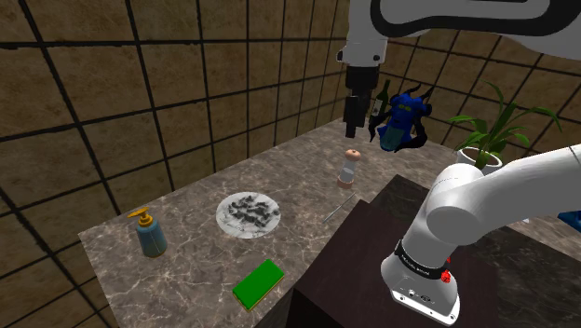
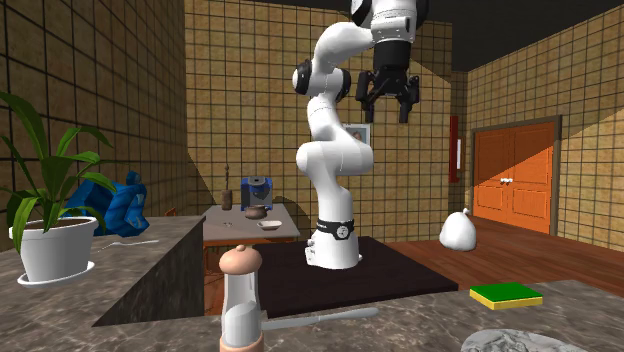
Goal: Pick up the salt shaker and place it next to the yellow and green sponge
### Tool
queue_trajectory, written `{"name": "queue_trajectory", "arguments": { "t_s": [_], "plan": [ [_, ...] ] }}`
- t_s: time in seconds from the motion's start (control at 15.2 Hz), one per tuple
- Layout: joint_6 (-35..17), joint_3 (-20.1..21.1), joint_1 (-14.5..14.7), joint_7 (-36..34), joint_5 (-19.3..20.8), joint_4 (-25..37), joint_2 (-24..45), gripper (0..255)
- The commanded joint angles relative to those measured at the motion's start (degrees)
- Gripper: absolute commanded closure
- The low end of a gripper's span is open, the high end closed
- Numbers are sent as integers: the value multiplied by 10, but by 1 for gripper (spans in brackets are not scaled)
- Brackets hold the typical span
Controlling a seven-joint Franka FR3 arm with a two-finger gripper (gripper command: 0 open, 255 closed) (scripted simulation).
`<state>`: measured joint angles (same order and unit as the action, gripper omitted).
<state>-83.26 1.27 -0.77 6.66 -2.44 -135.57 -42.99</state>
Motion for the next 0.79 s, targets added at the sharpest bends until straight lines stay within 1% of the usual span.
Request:
{"name": "queue_trajectory", "arguments": {
  "t_s": [0.0,0.4,0.73],
  "plan": [
    [0,0,0,0,0,0,0,0],
    [-64,-63,-26,69,46,-23,52,0],
    [-120,-114,-47,124,76,-24,116,0]
  ]
}}
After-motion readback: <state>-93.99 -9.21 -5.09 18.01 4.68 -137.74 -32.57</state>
